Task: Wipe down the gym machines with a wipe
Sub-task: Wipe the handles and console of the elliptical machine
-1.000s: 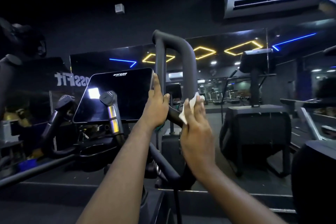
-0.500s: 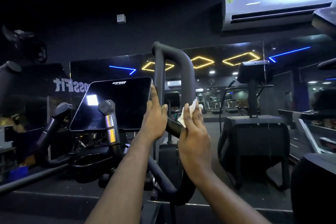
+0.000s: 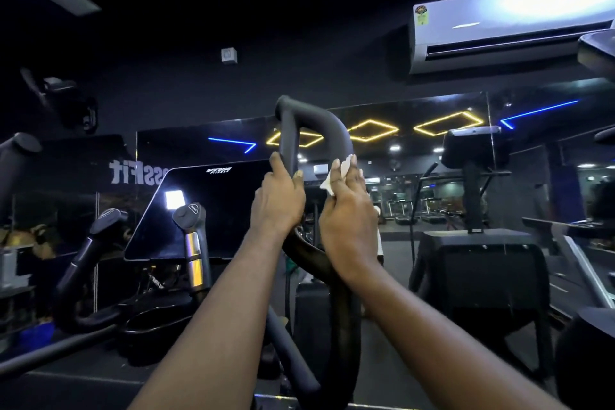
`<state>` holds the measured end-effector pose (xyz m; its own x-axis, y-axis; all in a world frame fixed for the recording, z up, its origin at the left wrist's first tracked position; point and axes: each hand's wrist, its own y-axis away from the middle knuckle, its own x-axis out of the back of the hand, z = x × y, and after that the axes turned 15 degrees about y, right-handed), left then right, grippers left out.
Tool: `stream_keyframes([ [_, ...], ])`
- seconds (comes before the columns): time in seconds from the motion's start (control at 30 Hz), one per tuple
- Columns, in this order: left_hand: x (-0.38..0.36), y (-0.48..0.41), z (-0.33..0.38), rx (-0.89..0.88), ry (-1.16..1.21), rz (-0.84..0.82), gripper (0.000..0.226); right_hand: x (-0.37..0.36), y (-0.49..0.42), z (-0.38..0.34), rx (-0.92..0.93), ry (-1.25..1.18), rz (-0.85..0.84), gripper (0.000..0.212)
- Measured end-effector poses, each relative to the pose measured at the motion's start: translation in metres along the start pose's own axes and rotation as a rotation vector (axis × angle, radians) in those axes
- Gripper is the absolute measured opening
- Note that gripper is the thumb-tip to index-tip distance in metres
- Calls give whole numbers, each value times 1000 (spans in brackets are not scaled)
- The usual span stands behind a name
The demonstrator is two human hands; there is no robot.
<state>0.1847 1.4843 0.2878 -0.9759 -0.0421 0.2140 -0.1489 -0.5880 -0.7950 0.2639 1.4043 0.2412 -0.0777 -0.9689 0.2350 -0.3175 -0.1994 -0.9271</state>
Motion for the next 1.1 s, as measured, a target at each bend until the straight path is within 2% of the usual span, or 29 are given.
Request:
stream_keyframes([
  [0.13, -10, 8, -8, -60, -6, 73, 58, 1, -67, 4, 38, 4, -2, 50],
  [0.27, -10, 7, -11, -74, 6, 77, 60, -4, -126, 7, 109, -12, -9, 39],
  [0.43, -13, 5, -16, -60, 18, 88, 59, 0, -157, 13, 18, -247, -164, 31],
  [0.53, -13, 6, -16, -61, 29, 95, 59, -4, -147, 26, -80, -367, -155, 27],
  [0.63, -13, 7, -15, -54, 14, 92, 59, -7, -147, 26, -128, -368, -126, 26],
  [0.8, -13, 9, -13, -50, 16, 102, 58, -2, -185, -7, -34, -162, -225, 31],
  [0.97, -12, 10, -13, -37, 36, 102, 58, -2, -205, -40, 211, 80, -307, 39],
  [1.1, -12, 8, -16, -47, 46, 97, 57, -9, -207, -46, 393, 278, -303, 30],
])
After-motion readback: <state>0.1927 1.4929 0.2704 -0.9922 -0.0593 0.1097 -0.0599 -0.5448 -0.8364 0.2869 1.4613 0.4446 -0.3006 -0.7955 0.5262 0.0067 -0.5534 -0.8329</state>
